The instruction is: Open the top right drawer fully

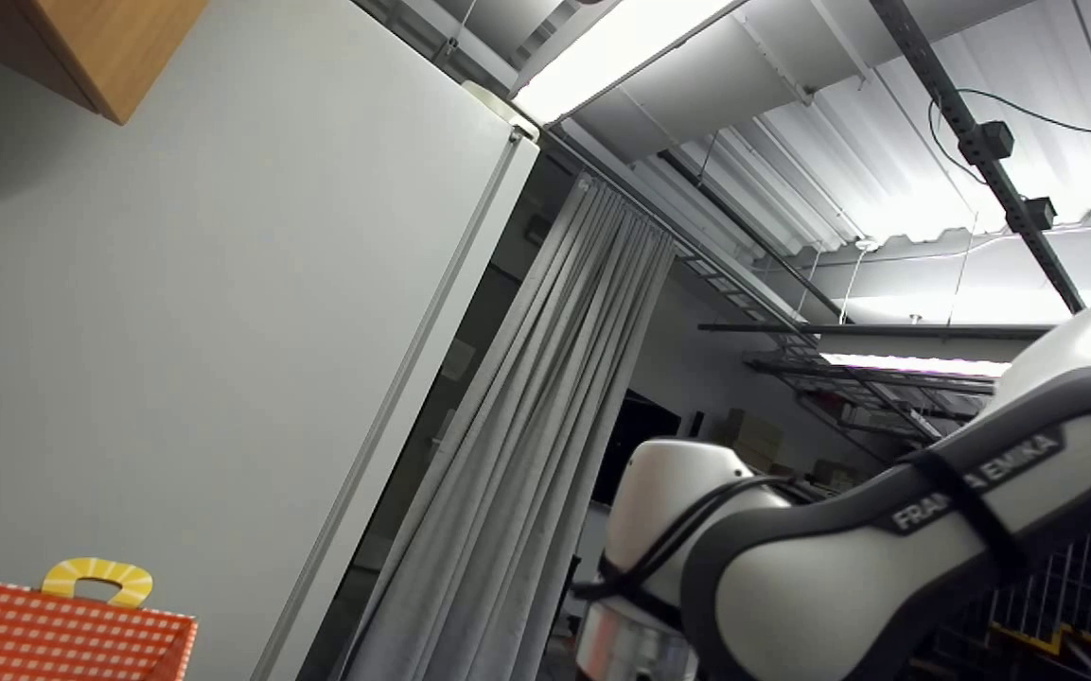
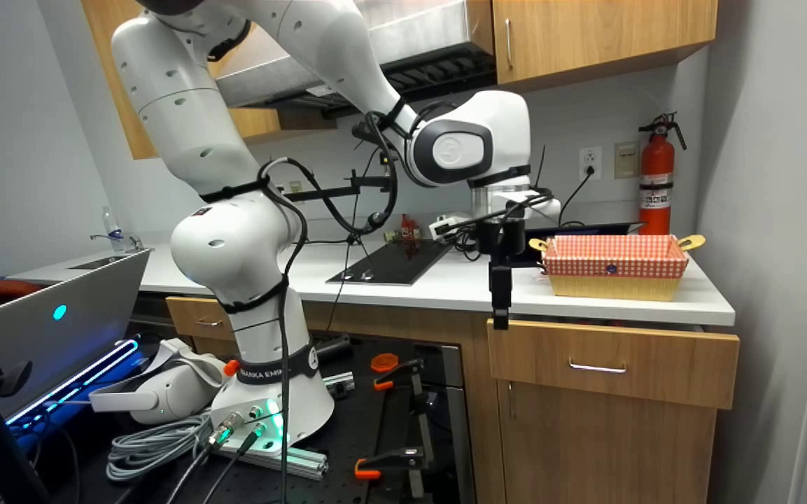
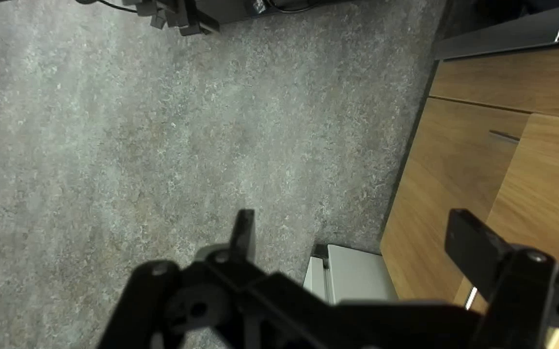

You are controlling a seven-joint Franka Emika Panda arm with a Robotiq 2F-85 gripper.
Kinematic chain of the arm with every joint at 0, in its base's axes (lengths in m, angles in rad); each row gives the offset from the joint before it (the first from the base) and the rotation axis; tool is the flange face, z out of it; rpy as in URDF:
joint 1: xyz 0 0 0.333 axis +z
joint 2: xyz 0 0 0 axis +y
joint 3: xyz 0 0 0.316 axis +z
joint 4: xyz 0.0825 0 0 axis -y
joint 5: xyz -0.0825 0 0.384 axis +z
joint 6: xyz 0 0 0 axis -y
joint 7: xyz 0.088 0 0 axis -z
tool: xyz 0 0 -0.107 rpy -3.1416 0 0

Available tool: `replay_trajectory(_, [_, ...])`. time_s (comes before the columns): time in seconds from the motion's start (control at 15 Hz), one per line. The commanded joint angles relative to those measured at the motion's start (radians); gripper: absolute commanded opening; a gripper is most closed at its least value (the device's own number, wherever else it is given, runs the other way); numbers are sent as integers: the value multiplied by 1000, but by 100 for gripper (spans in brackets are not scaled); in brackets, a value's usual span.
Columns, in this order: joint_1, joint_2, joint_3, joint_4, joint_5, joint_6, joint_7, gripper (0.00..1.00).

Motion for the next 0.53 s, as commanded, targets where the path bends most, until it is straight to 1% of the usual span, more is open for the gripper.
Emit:
replay_trajectory(0.0, [4,169,-27,98,37,65,3,100])
replay_trajectory(0.07, [12,85,-18,35,5,43,14,100])
replay_trajectory(0.2, [14,123,-25,52,6,48,13,100])
replay_trajectory(0.47, [15,112,-24,49,6,48,13,100])
